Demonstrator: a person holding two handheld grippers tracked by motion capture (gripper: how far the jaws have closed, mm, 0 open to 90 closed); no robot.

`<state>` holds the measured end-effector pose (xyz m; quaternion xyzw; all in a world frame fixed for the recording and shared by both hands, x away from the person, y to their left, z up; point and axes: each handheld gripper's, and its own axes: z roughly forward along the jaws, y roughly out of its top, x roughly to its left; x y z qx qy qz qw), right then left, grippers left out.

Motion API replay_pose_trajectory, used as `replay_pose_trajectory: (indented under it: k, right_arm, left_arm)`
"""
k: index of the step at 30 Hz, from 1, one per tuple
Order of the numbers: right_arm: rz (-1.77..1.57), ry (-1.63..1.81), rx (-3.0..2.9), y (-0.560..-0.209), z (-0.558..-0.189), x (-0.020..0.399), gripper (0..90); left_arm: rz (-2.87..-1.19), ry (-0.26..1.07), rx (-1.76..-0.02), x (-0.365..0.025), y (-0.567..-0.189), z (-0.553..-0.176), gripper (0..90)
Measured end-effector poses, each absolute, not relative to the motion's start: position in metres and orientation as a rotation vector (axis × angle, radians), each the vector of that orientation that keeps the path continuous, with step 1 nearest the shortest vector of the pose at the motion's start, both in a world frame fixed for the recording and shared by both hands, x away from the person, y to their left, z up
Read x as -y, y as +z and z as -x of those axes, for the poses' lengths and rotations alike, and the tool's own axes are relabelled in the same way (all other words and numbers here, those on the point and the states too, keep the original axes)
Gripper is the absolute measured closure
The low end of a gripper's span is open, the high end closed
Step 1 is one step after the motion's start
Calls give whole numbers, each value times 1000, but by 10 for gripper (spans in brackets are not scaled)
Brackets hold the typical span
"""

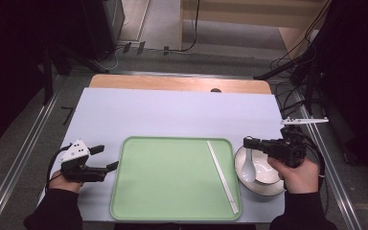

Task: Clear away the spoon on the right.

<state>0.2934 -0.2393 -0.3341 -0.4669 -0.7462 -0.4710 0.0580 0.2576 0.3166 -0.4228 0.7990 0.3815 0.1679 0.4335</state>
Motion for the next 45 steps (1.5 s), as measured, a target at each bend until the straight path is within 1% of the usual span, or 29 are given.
replay_pose_trajectory:
  k: [29,45]
  right_arm:
    - [1304,-1291,2304,-368,-289,188,860]
    - [1262,-1236,2303,-386,-279,171,859]
  left_arm:
    - [-1990,417,-950,-317,-423,-258,181]
    - [-1988,416,-952,-317,-423,-257,180]
